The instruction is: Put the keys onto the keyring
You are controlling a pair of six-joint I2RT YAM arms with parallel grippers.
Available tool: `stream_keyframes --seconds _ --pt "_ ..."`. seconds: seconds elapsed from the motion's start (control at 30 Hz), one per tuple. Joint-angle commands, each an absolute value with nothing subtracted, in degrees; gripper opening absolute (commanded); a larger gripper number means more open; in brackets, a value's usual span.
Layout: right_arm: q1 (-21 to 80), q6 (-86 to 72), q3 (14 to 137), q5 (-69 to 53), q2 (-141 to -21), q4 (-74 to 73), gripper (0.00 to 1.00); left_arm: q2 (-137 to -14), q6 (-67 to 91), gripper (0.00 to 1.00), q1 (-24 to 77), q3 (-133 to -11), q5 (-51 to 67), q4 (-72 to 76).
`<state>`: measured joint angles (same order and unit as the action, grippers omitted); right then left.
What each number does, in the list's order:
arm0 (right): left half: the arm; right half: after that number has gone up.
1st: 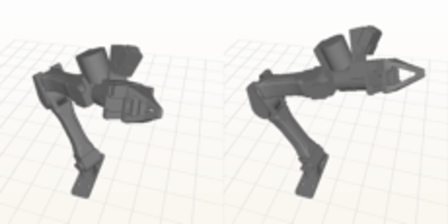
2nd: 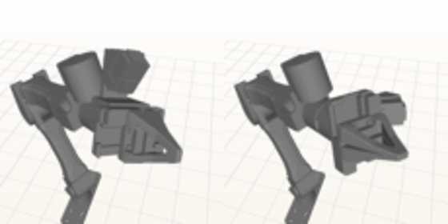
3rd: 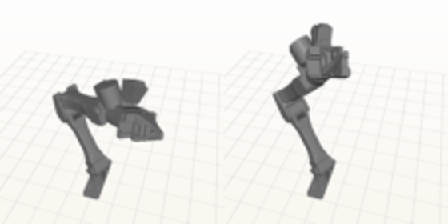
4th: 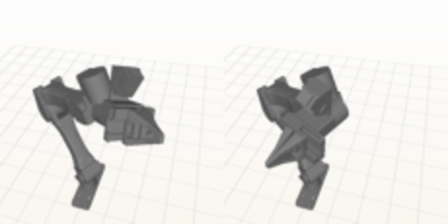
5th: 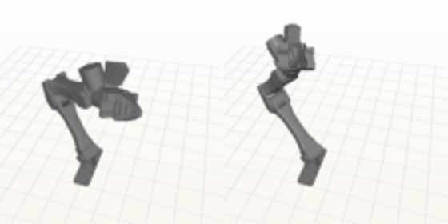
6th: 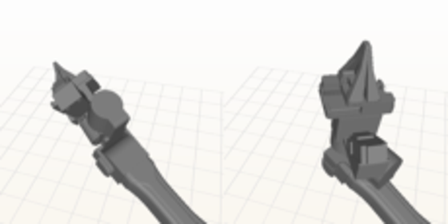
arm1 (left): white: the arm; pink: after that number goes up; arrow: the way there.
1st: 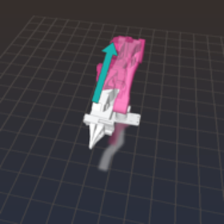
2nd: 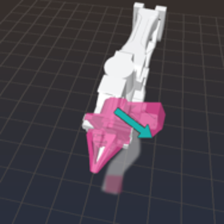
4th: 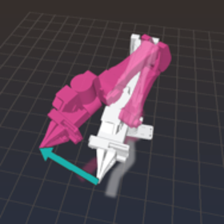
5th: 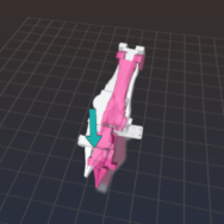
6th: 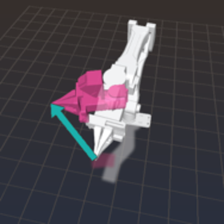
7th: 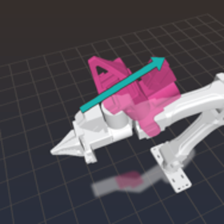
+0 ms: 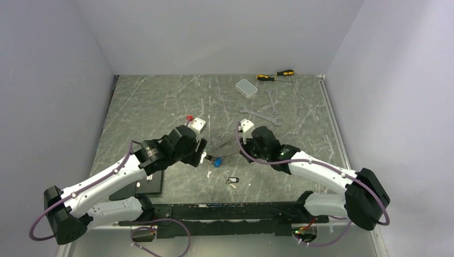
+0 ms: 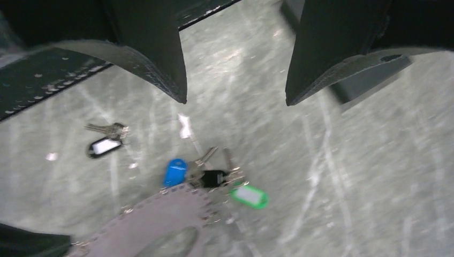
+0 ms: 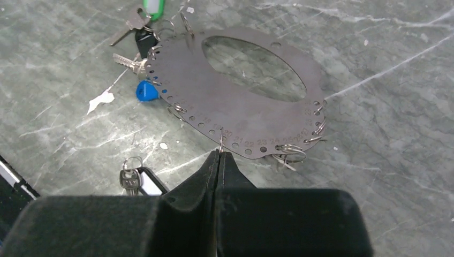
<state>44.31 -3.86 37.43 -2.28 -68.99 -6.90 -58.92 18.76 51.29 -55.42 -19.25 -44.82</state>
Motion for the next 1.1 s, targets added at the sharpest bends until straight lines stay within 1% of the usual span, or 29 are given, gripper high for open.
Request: stream_keyframes --seconds 0.0,0.1,0.2,0.23,0.3,0.33,0.43,0.53,0.67,0.73,0.83,0.9,0.97,1.07 --pt "46.0 -2.1 40.1 -2.8 -65.3 -7.7 0.00 -56.1 19.3 0.70 51.4 -51.5 -6.9 -29.8" --pt "48.6 -0.6 41.0 -3.5 -63.1 -7.7 0.00 -52.0 17.2 0.68 51.4 -44.7 -0.9 -16.9" --pt "51.2 2.4 42.4 -4.3 -62.0 -9.3 0.00 -48.9 11.8 0.65 51.5 -41.6 3.6 -9.9" --pt "51.9 2.9 43.0 -4.8 -61.8 -10.1 0.00 -48.4 9.8 0.62 51.5 -41.1 6.1 -8.6" --pt "53.3 3.4 43.8 -5.5 -61.1 -11.1 0.00 -48.4 5.8 0.51 51.8 -40.5 10.2 -6.5" --pt "53.8 3.4 43.9 -6.0 -60.7 -11.1 0.00 -48.8 4.4 0.48 51.9 -40.3 11.7 -5.4" --pt "54.6 3.4 43.8 -8.0 -59.1 -11.0 0.00 -51.5 -0.2 0.44 52.3 -40.5 16.0 -2.8" --pt "55.1 3.3 43.6 -8.3 -57.6 -10.9 0.00 -54.7 -5.8 0.46 52.6 -41.8 18.1 -3.0" --pt "55.3 3.6 43.4 -8.0 -55.9 -11.6 0.00 -57.1 -11.4 0.51 52.6 -41.4 20.4 -2.0" --pt "55.5 3.6 43.4 -7.9 -55.4 -12.1 0.00 -57.5 -12.8 0.52 52.6 -40.9 21.9 -0.6" --pt "55.8 3.6 43.3 -7.8 -54.8 -12.2 0.00 -57.9 -14.0 0.58 52.6 -40.5 23.5 1.7" --pt "56.0 3.6 43.2 -8.0 -54.4 -11.9 0.00 -58.2 -14.5 0.60 52.6 -40.5 24.8 2.3" --pt "56.3 3.6 42.8 -8.3 -53.8 -11.2 0.00 -58.4 -14.2 0.59 52.6 -40.0 26.1 3.7" --pt "56.6 4.0 42.3 -8.9 -53.0 -10.4 0.00 -58.6 -14.6 0.51 52.6 -39.5 27.4 4.8"
